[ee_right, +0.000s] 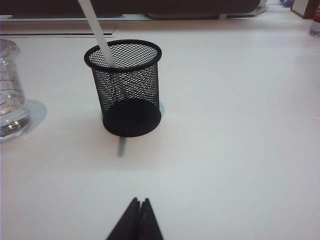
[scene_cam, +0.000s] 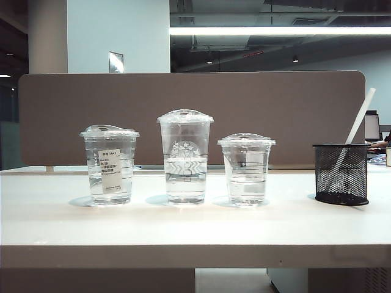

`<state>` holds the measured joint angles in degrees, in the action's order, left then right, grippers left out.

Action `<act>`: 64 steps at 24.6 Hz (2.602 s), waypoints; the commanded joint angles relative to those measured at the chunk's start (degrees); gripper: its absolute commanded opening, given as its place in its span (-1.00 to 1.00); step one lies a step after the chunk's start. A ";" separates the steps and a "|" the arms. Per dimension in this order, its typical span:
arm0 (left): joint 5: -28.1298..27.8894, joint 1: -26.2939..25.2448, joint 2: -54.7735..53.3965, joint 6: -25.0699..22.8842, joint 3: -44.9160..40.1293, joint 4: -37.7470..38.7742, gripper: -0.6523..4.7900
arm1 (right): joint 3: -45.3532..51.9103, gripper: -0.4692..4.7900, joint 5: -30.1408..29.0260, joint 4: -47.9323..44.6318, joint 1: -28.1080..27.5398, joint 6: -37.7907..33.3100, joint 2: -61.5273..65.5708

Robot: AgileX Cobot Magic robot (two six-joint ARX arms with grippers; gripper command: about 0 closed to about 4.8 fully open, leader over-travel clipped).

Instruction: Pick up the straw and insert it into the large coffee cup.

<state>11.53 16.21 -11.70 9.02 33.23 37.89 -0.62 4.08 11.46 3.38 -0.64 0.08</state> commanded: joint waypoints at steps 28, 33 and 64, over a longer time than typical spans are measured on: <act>0.52 0.04 -0.07 1.92 2.51 -0.59 -0.77 | -0.26 -0.81 0.07 -1.03 -0.11 -0.17 -0.04; 0.48 0.04 -0.20 1.86 5.53 0.92 -0.77 | -0.26 -0.81 -0.13 -1.46 -0.13 -0.20 -0.07; 8.79 0.04 -12.87 -4.57 10.29 -3.91 -0.77 | -30.05 -0.79 -6.40 8.68 0.26 3.63 23.32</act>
<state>20.36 16.19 -24.58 4.69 43.38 34.22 -28.73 -1.83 20.05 3.53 -2.20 21.50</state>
